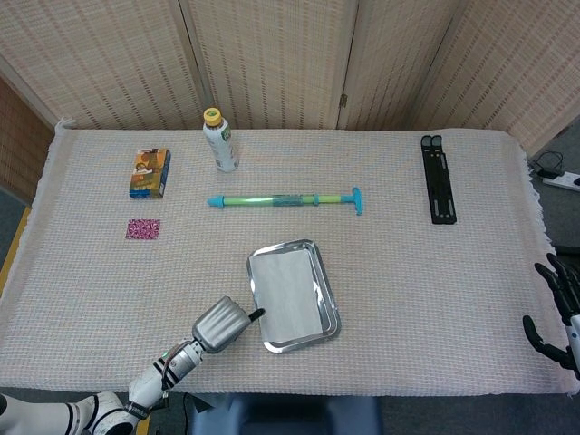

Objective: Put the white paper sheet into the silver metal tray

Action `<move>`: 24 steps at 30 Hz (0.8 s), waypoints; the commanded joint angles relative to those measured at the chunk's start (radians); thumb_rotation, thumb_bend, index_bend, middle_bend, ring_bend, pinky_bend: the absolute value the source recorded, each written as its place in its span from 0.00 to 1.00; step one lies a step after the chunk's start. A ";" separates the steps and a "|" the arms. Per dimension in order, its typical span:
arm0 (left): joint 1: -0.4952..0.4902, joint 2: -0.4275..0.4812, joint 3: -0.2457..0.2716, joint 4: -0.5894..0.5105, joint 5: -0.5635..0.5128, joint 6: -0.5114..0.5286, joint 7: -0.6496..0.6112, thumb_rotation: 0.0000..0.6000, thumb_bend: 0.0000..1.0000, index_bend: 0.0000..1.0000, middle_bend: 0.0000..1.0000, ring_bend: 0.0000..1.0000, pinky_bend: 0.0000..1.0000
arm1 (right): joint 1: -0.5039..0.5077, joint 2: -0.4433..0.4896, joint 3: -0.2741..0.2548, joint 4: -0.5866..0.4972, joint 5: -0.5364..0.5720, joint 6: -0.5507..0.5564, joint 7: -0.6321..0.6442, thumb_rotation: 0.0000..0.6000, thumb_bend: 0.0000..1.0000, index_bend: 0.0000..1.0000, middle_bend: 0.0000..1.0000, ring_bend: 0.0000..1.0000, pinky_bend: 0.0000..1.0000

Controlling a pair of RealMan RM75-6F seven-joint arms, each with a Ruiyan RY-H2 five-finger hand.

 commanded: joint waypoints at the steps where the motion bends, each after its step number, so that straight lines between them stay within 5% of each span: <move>1: 0.000 -0.009 -0.004 0.012 0.012 0.003 -0.009 1.00 1.00 0.31 1.00 1.00 1.00 | 0.002 0.001 0.000 0.002 0.001 -0.003 0.003 1.00 0.51 0.00 0.00 0.00 0.00; 24: 0.000 -0.111 0.016 0.197 0.085 -0.025 -0.145 1.00 1.00 0.33 1.00 1.00 1.00 | -0.002 0.000 0.000 0.003 -0.001 0.008 0.006 1.00 0.51 0.00 0.00 0.00 0.00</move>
